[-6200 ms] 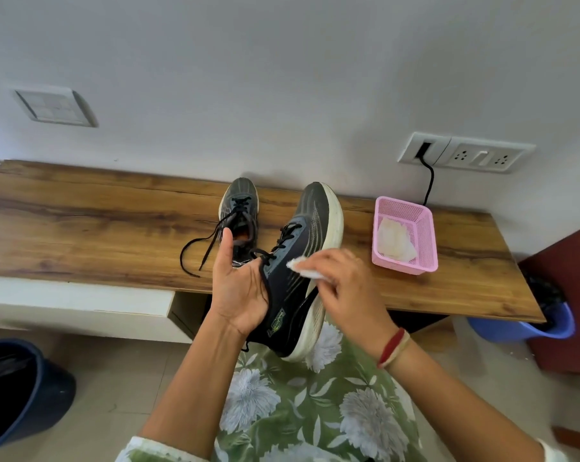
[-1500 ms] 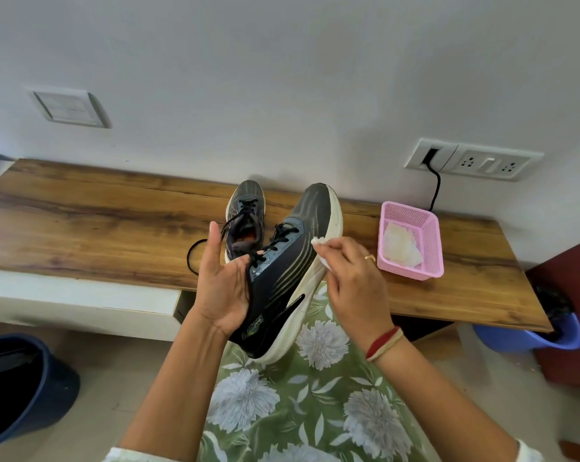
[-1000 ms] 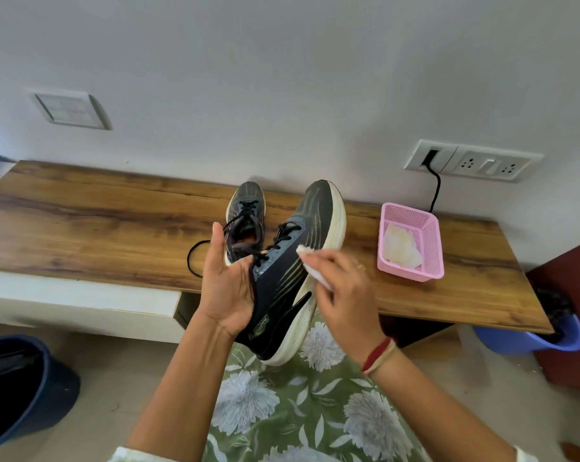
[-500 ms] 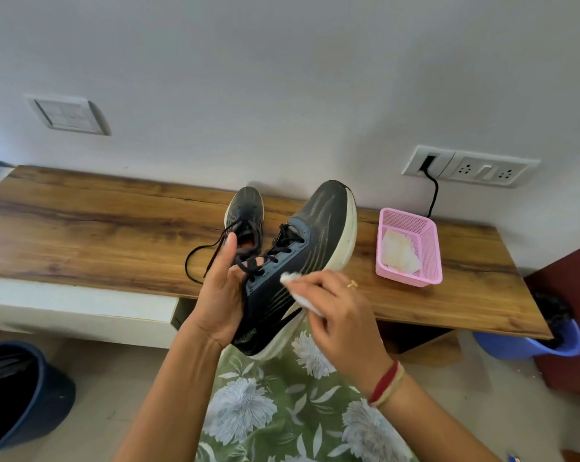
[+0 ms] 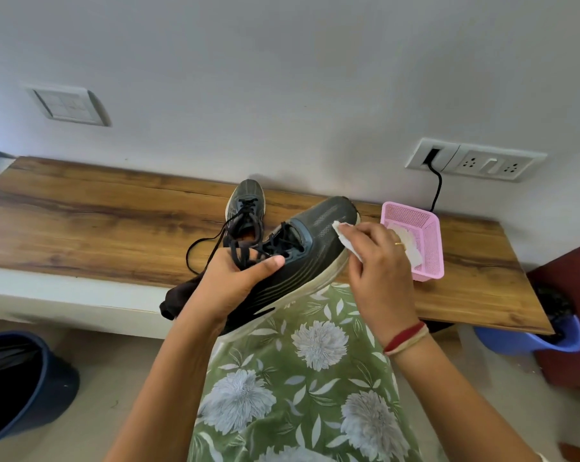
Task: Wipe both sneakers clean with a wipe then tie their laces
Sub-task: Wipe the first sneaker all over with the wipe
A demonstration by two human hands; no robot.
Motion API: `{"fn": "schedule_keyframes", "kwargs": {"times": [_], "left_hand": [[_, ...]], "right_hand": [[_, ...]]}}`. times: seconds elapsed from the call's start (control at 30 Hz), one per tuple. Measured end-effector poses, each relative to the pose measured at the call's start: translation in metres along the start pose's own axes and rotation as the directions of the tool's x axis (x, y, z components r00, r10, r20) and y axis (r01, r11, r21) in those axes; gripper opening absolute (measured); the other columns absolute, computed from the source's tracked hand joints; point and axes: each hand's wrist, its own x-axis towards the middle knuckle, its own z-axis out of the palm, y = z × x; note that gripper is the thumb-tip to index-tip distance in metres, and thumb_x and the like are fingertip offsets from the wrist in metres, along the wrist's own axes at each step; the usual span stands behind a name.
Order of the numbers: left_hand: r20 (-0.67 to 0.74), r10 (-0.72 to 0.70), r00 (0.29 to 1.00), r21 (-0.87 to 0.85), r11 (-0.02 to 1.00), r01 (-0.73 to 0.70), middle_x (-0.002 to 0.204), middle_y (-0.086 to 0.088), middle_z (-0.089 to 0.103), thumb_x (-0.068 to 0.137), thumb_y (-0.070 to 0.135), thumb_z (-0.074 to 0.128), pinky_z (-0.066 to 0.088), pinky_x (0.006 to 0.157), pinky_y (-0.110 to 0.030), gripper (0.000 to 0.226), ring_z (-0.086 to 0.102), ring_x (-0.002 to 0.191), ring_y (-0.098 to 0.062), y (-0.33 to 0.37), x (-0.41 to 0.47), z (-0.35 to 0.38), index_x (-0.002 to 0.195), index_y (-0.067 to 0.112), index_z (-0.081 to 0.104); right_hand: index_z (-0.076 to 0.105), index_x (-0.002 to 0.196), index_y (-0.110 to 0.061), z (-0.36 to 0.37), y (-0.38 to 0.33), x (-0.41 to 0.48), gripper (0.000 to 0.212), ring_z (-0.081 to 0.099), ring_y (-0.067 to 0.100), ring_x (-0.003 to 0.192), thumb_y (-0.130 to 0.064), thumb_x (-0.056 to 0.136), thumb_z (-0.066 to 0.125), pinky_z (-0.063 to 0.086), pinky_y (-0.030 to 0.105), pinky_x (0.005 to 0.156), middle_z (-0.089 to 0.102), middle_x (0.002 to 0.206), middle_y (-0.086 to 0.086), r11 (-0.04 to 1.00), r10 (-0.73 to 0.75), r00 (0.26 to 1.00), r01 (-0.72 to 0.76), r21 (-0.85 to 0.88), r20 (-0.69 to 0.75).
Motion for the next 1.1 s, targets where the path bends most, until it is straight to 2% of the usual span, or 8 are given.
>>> {"fn": "schedule_keyframes", "kwargs": {"times": [0.1, 0.2, 0.37, 0.5, 0.7, 0.87, 0.97, 1.1], "left_hand": [[-0.019, 0.058, 0.998, 0.034, 0.998, -0.057, 0.049, 0.003, 0.026, 0.085, 0.011, 0.068, 0.023, 0.046, -0.015, 0.041, 0.025, 0.044, -0.009, 0.003, 0.001, 0.004, 0.056, 0.004, 0.039], [-0.019, 0.069, 0.997, 0.038, 0.997, -0.068, 0.054, -0.007, 0.022, 0.086, 0.011, 0.067, 0.022, 0.047, -0.016, 0.046, 0.023, 0.048, -0.015, 0.002, 0.003, 0.008, 0.054, -0.003, 0.036], [-0.06, -0.024, 0.998, 0.01, 1.0, 0.025, 0.06, -0.01, 0.023, 0.087, 0.015, 0.066, 0.024, 0.048, -0.018, 0.046, 0.025, 0.05, -0.016, -0.01, 0.005, 0.002, 0.06, -0.006, 0.037], [-0.029, -0.05, 0.998, 0.007, 0.999, 0.05, 0.061, -0.009, 0.022, 0.087, 0.018, 0.068, 0.021, 0.048, -0.02, 0.047, 0.023, 0.053, -0.018, -0.011, 0.005, 0.004, 0.061, -0.007, 0.037], [-0.017, -0.073, 0.997, -0.097, 0.993, 0.071, 0.064, -0.011, 0.039, 0.087, 0.016, 0.067, 0.033, 0.053, -0.021, 0.033, 0.039, 0.059, -0.019, -0.01, 0.006, 0.016, 0.065, 0.0, 0.048], [-0.073, -0.153, 0.986, -0.186, 0.973, 0.137, 0.049, 0.003, 0.047, 0.088, 0.014, 0.066, 0.038, 0.05, -0.019, 0.048, 0.048, 0.048, -0.01, -0.013, 0.009, 0.011, 0.045, 0.02, 0.044], [-0.068, -0.155, 0.986, -0.19, 0.972, 0.139, 0.048, 0.006, 0.053, 0.088, 0.015, 0.066, 0.042, 0.048, -0.018, 0.049, 0.054, 0.047, -0.008, -0.009, 0.009, 0.01, 0.043, 0.021, 0.048], [-0.042, -0.134, 0.99, -0.181, 0.976, 0.124, 0.047, 0.006, 0.051, 0.088, 0.013, 0.065, 0.04, 0.047, -0.016, 0.05, 0.051, 0.046, -0.007, -0.006, 0.007, 0.016, 0.042, 0.02, 0.048]], "right_hand": [[0.064, 0.113, -0.008, 0.013, -0.005, -0.005, 0.037, 0.057, 0.025, 0.092, -0.003, 0.079, 0.05, 0.05, 0.031, 0.077, 0.06, 0.102, 0.01, 0.999, 0.015, 1.0, -0.014, 0.031, -0.006], [0.065, 0.111, -0.006, 0.026, -0.013, -0.019, 0.034, 0.057, 0.021, 0.091, -0.005, 0.081, 0.048, 0.047, 0.024, 0.078, 0.058, 0.101, 0.009, 0.997, 0.047, 0.999, -0.047, 0.056, 0.014], [0.067, 0.106, -0.023, 0.024, -0.006, -0.026, 0.029, 0.047, -0.003, 0.069, -0.003, 0.086, 0.058, 0.04, 0.014, 0.058, 0.055, 0.093, -0.01, 0.876, 0.076, 0.94, -0.222, 0.428, 0.333], [0.067, 0.11, -0.015, 0.019, 0.009, -0.006, 0.032, 0.049, 0.004, 0.079, 0.0, 0.082, 0.06, 0.045, 0.021, 0.069, 0.055, 0.098, -0.002, 0.951, 0.156, 0.985, -0.168, 0.258, 0.068], [0.065, 0.111, -0.008, 0.034, -0.014, -0.023, 0.032, 0.051, 0.011, 0.077, 0.002, 0.08, 0.062, 0.047, 0.021, 0.067, 0.053, 0.098, 0.005, 0.987, 0.116, 0.99, -0.124, 0.101, 0.074], [0.069, 0.104, -0.02, 0.025, -0.019, -0.028, 0.026, 0.047, 0.004, 0.069, -0.005, 0.087, 0.058, 0.041, 0.011, 0.062, 0.053, 0.089, -0.006, 0.814, 0.128, 0.911, -0.322, 0.483, 0.392], [0.067, 0.104, -0.02, 0.019, -0.007, -0.013, 0.027, 0.044, 0.003, 0.068, -0.004, 0.085, 0.061, 0.041, 0.012, 0.056, 0.054, 0.099, -0.002, 0.834, 0.226, 0.953, -0.296, 0.465, 0.201], [0.067, 0.108, -0.014, 0.022, 0.0, 0.001, 0.028, 0.051, 0.015, 0.086, -0.005, 0.081, 0.062, 0.05, 0.029, 0.07, 0.055, 0.099, 0.004, 0.971, 0.185, 0.982, -0.189, 0.147, 0.042]]}}
